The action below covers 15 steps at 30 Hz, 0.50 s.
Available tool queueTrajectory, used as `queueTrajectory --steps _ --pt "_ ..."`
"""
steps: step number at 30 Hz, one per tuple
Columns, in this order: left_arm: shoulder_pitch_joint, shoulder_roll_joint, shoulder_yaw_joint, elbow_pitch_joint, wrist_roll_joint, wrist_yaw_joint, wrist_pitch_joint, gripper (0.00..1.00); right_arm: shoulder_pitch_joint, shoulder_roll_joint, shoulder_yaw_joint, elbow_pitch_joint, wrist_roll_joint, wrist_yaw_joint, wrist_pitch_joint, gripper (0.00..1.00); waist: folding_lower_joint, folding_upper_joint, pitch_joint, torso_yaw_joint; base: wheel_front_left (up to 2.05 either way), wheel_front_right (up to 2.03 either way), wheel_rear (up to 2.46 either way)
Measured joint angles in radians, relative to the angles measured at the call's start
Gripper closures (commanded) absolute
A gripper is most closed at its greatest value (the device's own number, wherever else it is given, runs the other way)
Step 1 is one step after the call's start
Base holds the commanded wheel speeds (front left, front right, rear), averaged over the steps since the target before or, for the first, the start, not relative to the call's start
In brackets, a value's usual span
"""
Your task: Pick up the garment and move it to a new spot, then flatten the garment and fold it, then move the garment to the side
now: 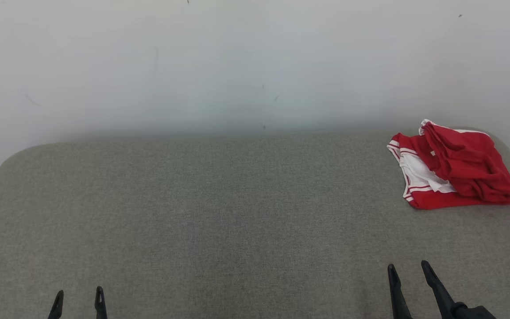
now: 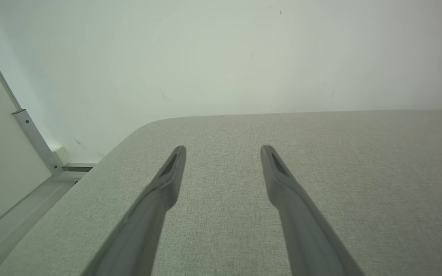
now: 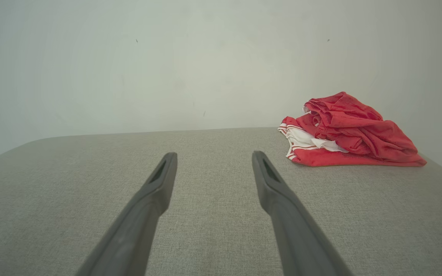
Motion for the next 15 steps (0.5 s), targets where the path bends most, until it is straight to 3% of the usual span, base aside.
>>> queueTrajectory --steps 4,5,9,15 --pt "0.000 0.002 -0.001 -0.003 -0.002 -0.002 0.000 0.00 0.000 0.000 0.002 0.002 0.000 0.000 0.000 0.00 0.0000 0.0000 0.006 0.002 0.00 0.00 0.00" --pt "0.001 0.001 -0.001 0.003 -0.002 -0.002 0.000 1.00 0.001 0.001 0.002 0.008 0.000 0.000 0.002 1.00 0.0001 0.0000 0.007 0.002 0.00 0.00 0.00" --pt "0.010 -0.010 -0.001 0.041 -0.006 -0.002 0.012 1.00 0.013 0.002 0.002 0.042 0.009 0.000 0.008 1.00 0.0000 0.0000 0.008 0.002 0.00 0.00 0.00" --pt "-0.002 -0.014 0.009 0.058 -0.128 -0.010 0.051 1.00 0.004 0.005 -0.002 0.051 0.127 0.000 0.038 1.00 0.0000 0.0000 0.011 0.001 0.00 0.00 0.00"
